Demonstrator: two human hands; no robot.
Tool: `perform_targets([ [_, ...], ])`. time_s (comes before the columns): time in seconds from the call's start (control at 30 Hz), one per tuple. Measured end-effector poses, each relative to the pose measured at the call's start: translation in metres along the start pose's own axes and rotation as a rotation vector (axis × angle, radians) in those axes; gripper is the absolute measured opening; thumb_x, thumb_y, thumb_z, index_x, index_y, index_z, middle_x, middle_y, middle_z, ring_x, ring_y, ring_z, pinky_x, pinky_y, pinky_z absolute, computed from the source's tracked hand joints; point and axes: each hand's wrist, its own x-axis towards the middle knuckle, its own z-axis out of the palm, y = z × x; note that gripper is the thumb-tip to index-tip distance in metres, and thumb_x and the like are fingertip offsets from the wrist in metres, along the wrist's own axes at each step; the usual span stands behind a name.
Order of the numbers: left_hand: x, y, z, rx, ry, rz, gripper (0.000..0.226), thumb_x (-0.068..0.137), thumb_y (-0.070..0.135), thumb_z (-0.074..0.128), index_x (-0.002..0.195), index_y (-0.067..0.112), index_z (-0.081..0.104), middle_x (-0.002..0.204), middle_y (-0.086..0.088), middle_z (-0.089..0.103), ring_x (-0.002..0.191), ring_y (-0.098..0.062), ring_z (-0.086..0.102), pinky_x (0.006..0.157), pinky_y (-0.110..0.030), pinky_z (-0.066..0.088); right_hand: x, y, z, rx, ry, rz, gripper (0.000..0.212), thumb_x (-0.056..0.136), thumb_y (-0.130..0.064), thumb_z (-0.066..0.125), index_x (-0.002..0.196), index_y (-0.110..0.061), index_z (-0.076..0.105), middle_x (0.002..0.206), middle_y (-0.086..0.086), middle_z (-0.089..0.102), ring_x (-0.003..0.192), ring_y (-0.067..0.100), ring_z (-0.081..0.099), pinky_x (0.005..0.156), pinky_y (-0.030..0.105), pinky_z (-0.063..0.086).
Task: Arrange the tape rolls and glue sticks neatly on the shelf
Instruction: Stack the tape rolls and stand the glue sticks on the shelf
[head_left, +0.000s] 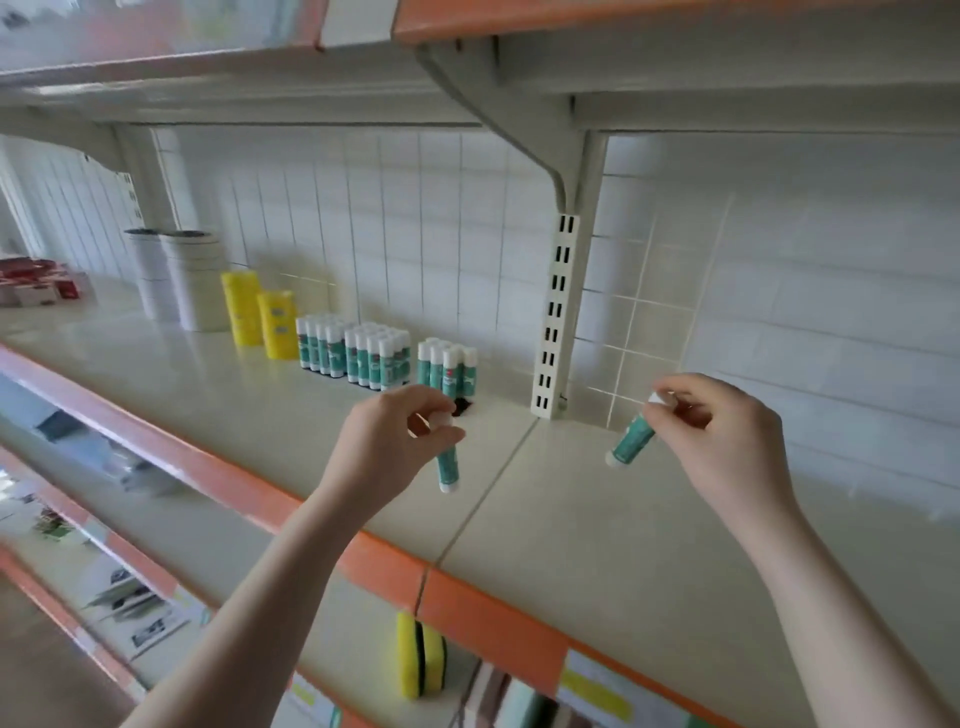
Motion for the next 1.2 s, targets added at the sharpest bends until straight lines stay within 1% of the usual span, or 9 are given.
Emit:
perform_targets([
  [0.13, 0.031, -0.047, -0.025, 0.012, -0.014, -0.016, 0.016, 0.075, 0.020, 0.077, 0.086, 0.023, 0.066, 0.071, 0.021, 0.059, 0.063, 0.009, 0.054, 0.060, -0.006, 0.039, 0.025, -0.026, 0.060, 0.019, -0.022, 0.024, 0.010, 0.078, -0.012, 0.068, 0.087, -0.017, 0.071, 0.080, -0.001, 0.068, 0.076, 0.018, 0.062, 0.072, 0.026, 0.046],
  [0.33, 0.077, -0.105, -0.037, -0.023, -0.044, 0.008, 0.012, 0.075, 0.016, 0.076, 0.084, 0.017, 0.070, 0.071, 0.015, 0.062, 0.065, 0.006, 0.057, 0.062, -0.006, 0.039, 0.053, -0.054, 0.141, -0.059, -0.059, 0.010, 0.013, 0.079, -0.011, 0.068, 0.091, -0.013, 0.071, 0.077, -0.003, 0.065, 0.077, 0.018, 0.062, 0.076, 0.030, 0.049],
  [0.47, 0.103, -0.137, -0.042, -0.057, -0.114, 0.055, 0.012, 0.075, 0.018, 0.076, 0.083, 0.016, 0.069, 0.073, 0.010, 0.064, 0.067, 0.002, 0.058, 0.063, -0.010, 0.040, 0.066, -0.058, 0.189, -0.203, -0.041, 0.054, 0.013, 0.081, -0.012, 0.063, 0.093, -0.013, 0.070, 0.088, 0.003, 0.069, 0.083, 0.021, 0.062, 0.077, 0.031, 0.048],
  [0.57, 0.117, -0.158, -0.045, -0.090, -0.161, 0.087, 0.013, 0.075, 0.019, 0.076, 0.086, 0.019, 0.069, 0.072, 0.014, 0.063, 0.068, 0.002, 0.058, 0.064, -0.009, 0.040, 0.073, -0.057, 0.218, -0.287, -0.045, 0.136, 0.018, 0.083, -0.011, 0.060, 0.099, -0.013, 0.069, 0.097, 0.005, 0.069, 0.091, 0.022, 0.062, 0.078, 0.028, 0.046],
  [0.7, 0.129, -0.175, -0.046, -0.164, -0.203, 0.117, 0.013, 0.075, 0.017, 0.076, 0.085, 0.020, 0.069, 0.068, 0.018, 0.060, 0.066, 0.005, 0.056, 0.061, -0.003, 0.038, 0.077, -0.057, 0.239, -0.351, -0.040, 0.210, 0.018, 0.083, -0.010, 0.058, 0.098, -0.010, 0.069, 0.099, 0.007, 0.070, 0.095, 0.024, 0.062, 0.078, 0.029, 0.046],
  [0.8, 0.135, -0.184, -0.045, -0.196, -0.238, 0.132, 0.012, 0.075, 0.016, 0.076, 0.085, 0.019, 0.070, 0.067, 0.017, 0.061, 0.069, 0.004, 0.056, 0.061, -0.004, 0.038, 0.076, -0.057, 0.247, -0.370, -0.041, 0.235, 0.020, 0.084, -0.013, 0.059, 0.101, -0.012, 0.069, 0.102, 0.005, 0.070, 0.097, 0.022, 0.062, 0.078, 0.026, 0.044],
  [0.93, 0.142, -0.191, -0.042, -0.227, -0.240, 0.116, 0.013, 0.074, 0.017, 0.076, 0.086, 0.021, 0.070, 0.070, 0.017, 0.061, 0.072, 0.002, 0.056, 0.061, -0.003, 0.037, 0.079, -0.056, 0.255, -0.374, -0.049, 0.212, 0.021, 0.084, -0.012, 0.059, 0.103, -0.013, 0.069, 0.102, 0.005, 0.069, 0.095, 0.022, 0.063, 0.082, 0.029, 0.047],
  [1.03, 0.145, -0.192, -0.040, -0.235, -0.246, 0.120, 0.015, 0.074, 0.018, 0.076, 0.087, 0.021, 0.070, 0.071, 0.018, 0.060, 0.072, 0.002, 0.056, 0.062, -0.004, 0.039, 0.083, -0.055, 0.260, -0.404, -0.057, 0.204, 0.022, 0.085, -0.011, 0.058, 0.104, -0.013, 0.068, 0.104, 0.005, 0.068, 0.095, 0.021, 0.061, 0.079, 0.026, 0.043],
  [1.2, 0.148, -0.193, -0.036, -0.257, -0.249, 0.130, 0.014, 0.075, 0.016, 0.075, 0.087, 0.018, 0.070, 0.070, 0.019, 0.059, 0.068, 0.004, 0.054, 0.061, -0.004, 0.038, 0.083, -0.048, 0.264, -0.435, -0.038, 0.170, 0.020, 0.085, -0.010, 0.058, 0.101, -0.013, 0.068, 0.099, 0.006, 0.067, 0.090, 0.023, 0.060, 0.075, 0.027, 0.042],
])
